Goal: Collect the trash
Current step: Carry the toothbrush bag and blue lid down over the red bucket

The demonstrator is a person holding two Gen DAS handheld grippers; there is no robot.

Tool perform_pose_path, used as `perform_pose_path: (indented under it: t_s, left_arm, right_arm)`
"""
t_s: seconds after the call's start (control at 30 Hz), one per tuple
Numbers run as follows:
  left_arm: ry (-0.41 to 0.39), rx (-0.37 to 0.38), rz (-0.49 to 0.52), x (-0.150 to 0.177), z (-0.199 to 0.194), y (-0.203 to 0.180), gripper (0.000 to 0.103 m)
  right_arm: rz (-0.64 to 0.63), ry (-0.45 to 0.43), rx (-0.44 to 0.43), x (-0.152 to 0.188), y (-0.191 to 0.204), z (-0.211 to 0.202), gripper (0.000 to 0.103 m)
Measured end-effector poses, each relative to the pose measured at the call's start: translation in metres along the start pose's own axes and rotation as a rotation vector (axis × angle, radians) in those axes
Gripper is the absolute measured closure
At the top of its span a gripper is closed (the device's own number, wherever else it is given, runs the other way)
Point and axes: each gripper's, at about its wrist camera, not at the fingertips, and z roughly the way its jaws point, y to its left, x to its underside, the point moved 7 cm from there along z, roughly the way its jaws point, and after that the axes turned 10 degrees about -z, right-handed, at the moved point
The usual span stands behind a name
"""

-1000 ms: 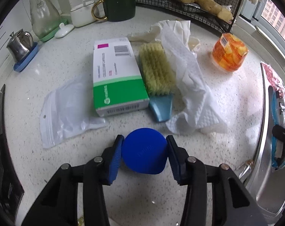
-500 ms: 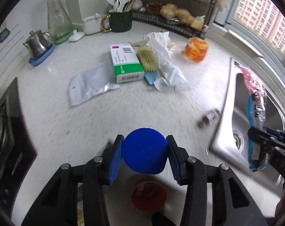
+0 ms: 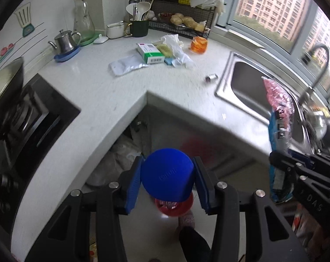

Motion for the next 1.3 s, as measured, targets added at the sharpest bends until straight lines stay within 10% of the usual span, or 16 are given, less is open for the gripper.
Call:
perform_pose_path:
  t_s: [0.57,1.3]
  left_arm:
    - [0.077,0.038,0.017,0.08,-0.01,0.031,0.06]
    - [0.248,-0.063,-0.048,0.215,0.26,0.053,0.06]
  right_arm:
    - [0.04,0.068,0.008,0.075,0.052,-0.005,0.089]
    - [-0.042,0.279,-0.141,0.188,0.035,0.286,0.089]
